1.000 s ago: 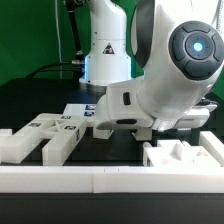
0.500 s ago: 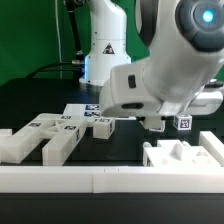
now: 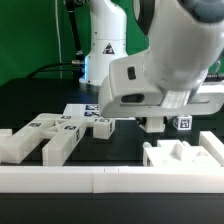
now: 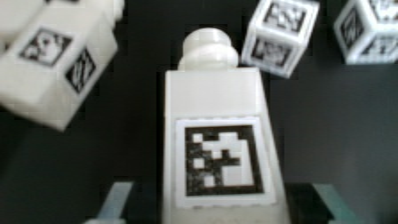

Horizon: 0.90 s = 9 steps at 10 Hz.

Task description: Assemble chair

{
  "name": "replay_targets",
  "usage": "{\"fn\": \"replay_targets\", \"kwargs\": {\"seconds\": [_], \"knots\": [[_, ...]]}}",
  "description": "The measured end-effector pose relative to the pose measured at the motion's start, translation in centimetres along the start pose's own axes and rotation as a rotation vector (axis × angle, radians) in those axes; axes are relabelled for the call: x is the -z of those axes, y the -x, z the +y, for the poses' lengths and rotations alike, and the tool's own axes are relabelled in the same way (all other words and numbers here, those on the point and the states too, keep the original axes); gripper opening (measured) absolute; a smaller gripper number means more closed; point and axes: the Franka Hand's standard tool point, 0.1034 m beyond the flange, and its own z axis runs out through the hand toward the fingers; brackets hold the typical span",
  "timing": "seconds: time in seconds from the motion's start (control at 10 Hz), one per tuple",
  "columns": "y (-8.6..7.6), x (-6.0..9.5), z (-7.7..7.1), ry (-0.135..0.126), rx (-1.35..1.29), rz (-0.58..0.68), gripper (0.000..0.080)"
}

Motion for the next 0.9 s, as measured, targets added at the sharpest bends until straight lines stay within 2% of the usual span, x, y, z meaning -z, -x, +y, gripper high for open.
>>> {"fn": "replay_targets", "kwargs": {"seconds": [0.2, 0.4, 0.5, 0.6, 0.9], "knots": [[1.0, 2.5, -0.3, 0.001, -0.009, 0.137, 0.0291], [1.0, 4.7, -0.3, 0.001, -0.008, 0.240, 0.0291], [0.0, 4.9, -0.2, 0.006, -0.008, 0.362, 0.0291], [0.1, 4.6, -0.1, 0.009, -0.009, 0.428, 0.0291], [-0.5, 4.9, 0.1, 0.021, -0.011, 0.662, 0.0291]]}}
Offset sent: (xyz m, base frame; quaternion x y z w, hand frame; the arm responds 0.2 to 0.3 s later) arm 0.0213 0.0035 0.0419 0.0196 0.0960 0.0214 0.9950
